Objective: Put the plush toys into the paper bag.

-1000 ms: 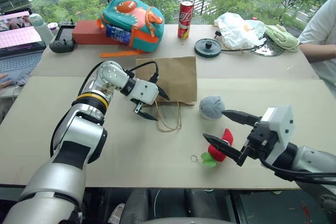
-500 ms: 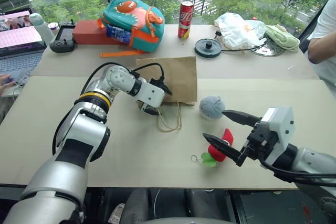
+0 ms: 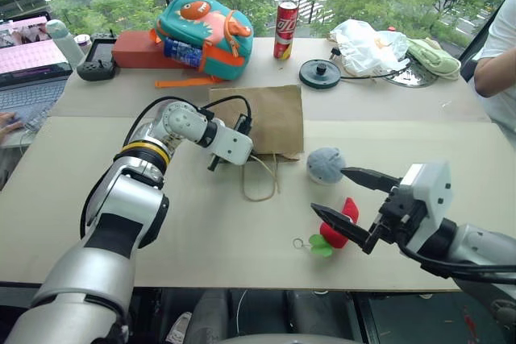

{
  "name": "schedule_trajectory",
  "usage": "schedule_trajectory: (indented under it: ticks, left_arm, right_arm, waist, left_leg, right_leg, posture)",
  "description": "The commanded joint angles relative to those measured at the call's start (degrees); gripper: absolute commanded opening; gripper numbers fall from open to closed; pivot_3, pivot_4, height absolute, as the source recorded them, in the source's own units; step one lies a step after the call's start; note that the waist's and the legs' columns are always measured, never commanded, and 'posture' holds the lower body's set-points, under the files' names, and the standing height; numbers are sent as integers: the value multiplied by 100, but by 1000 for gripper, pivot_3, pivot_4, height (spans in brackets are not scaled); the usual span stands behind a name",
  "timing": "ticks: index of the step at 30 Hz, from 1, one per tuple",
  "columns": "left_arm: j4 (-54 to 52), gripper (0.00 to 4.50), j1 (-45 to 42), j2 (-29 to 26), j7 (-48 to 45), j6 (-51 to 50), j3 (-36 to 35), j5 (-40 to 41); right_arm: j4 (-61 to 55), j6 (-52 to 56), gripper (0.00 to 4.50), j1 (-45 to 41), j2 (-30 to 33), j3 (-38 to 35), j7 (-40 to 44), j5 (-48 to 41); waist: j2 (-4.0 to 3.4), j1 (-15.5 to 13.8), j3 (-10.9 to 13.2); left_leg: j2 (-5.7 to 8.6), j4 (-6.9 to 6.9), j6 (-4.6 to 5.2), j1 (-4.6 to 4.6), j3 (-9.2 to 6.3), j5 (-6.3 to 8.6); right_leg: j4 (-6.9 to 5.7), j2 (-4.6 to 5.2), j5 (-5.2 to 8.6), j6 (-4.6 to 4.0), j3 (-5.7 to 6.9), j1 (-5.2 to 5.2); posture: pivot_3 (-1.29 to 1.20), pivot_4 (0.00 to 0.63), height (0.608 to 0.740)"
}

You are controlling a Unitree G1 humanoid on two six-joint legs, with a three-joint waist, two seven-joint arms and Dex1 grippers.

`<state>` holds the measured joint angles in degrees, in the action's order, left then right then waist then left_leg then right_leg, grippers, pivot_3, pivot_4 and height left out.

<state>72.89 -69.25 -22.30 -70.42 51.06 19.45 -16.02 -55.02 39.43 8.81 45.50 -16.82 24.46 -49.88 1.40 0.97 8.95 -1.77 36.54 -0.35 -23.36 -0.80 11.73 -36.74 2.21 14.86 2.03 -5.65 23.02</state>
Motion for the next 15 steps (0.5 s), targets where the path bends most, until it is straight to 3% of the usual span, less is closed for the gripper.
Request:
schedule_trajectory:
  ticks: [1, 8, 15]
  left_arm:
    - [-122, 58, -47, 138, -198, -720, -577, 648]
    - [-505, 58, 130, 151, -617, -1609, -1165, 1284]
    - [-1047, 58, 423, 194, -779, -2040, -1288, 1505]
  right_arm:
    - [-37, -109, 4500, -134, 19, 32, 30, 56]
    - [112, 83, 4500, -618, -172, 505, -171, -120]
    - [1420, 1049, 4500, -1740, -1217, 2353, -1163, 595]
  waist:
    - [0, 3, 0]
    - [0, 43, 0]
    - [-1, 126, -2]
  left_leg:
    - [0, 1, 0, 0, 0, 0]
    - [-1, 2, 0, 3, -3, 0]
    - [-2, 9, 1, 6, -16, -1]
  right_leg:
    - [-2, 0, 0, 0, 0, 0]
    - [-6, -1, 0, 0, 3, 0]
    - [-24, -8, -1, -2, 6, 0]
  posture:
    - [0, 150, 739]
    - [0, 150, 739]
    - [0, 150, 739]
